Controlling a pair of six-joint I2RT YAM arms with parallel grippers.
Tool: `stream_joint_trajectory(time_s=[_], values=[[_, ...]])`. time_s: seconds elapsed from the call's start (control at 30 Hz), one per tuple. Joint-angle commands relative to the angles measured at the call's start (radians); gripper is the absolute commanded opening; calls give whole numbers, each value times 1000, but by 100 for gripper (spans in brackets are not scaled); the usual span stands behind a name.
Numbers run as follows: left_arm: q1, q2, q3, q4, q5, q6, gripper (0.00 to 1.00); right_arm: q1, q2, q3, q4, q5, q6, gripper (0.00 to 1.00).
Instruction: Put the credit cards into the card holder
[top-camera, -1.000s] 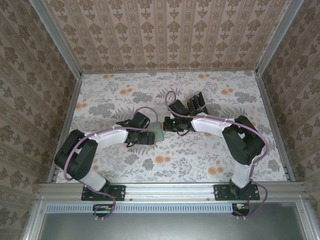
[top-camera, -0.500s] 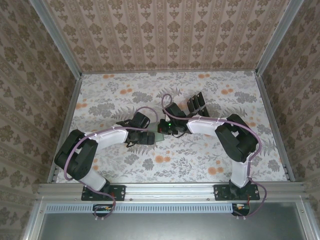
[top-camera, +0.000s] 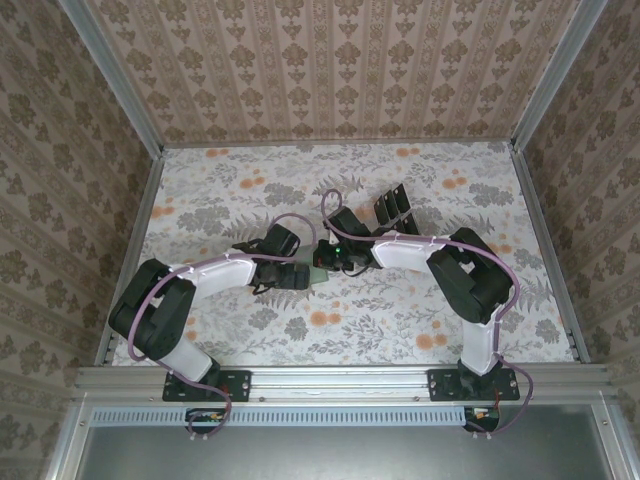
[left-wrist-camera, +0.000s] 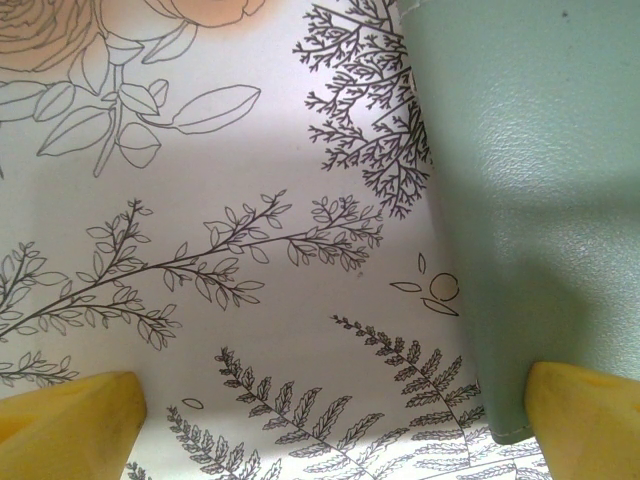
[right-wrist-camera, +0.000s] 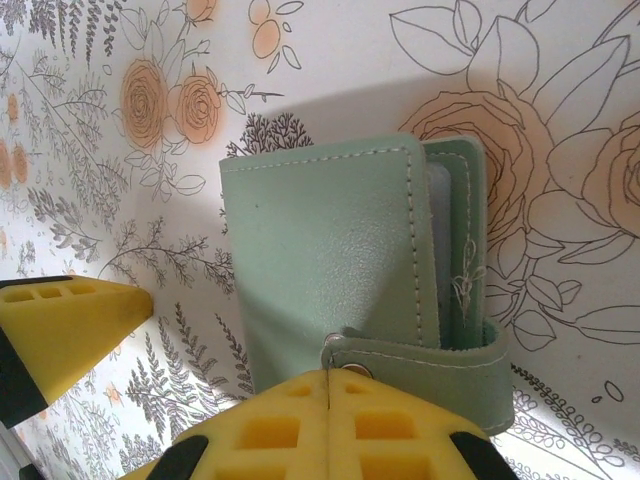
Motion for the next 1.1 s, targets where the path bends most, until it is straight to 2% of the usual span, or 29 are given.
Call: stream_joint_trajectory(time_s=[0.0,0.53,0.83,1.07], values=[[10,42,-20,12,-2,18,100,9,12,25,23,-19,18,0],[10,39,-23,12,3,19,100,8,74,44,12,-18,22,0],[9,26,-31,13,7,17,100,8,104,31,-36,33,30,0],[19,-64,-46,11,-4,-18,100,8,139,44,-120,89,43,0]])
